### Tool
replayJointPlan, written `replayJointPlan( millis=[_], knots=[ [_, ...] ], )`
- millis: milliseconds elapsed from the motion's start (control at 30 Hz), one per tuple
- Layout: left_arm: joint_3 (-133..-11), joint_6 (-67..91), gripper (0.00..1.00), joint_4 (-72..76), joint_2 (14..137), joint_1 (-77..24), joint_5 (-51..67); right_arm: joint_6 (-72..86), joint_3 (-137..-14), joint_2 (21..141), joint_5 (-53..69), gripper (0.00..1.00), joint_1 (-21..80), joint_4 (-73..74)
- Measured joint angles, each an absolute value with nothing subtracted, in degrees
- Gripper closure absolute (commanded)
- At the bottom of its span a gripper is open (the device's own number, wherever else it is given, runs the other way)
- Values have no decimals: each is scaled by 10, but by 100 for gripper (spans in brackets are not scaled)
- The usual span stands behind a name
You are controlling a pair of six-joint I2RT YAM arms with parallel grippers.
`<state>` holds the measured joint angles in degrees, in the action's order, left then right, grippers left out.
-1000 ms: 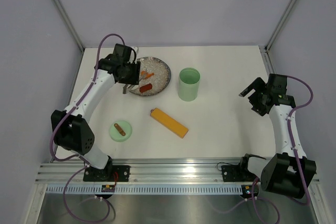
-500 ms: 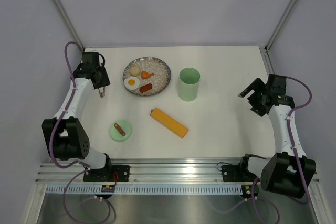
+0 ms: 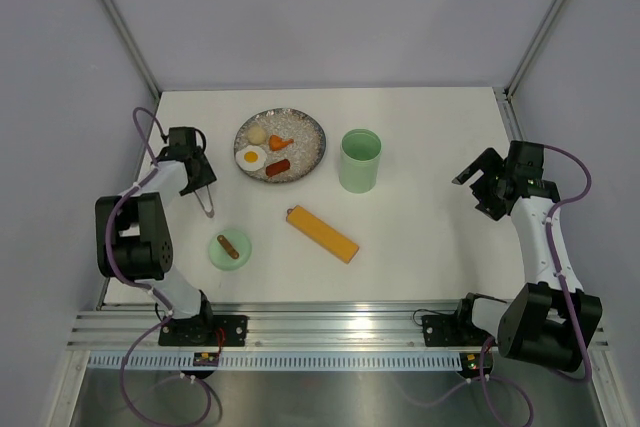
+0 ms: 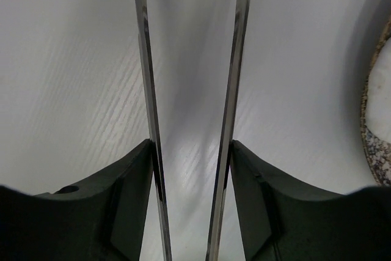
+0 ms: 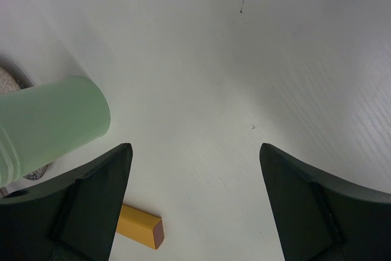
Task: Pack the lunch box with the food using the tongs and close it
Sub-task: Adjust the clamp at the center of the board.
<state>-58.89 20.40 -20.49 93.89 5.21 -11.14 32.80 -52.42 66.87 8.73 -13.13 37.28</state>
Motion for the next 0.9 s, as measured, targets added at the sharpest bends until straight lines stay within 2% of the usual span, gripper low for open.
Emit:
replayJointPlan(
  millis=[200,400,900],
  knots=[
    [-583,213,38,-198,974,55,-109,328,-524,670,88,7,-131,371],
    [-604,212,21,-214,1006,61,-105,328,-523,672,92,7,-131,369],
    [-619,226,18,-264,1007,62,-103,328,-523,681,102,7,-131,353]
  ],
)
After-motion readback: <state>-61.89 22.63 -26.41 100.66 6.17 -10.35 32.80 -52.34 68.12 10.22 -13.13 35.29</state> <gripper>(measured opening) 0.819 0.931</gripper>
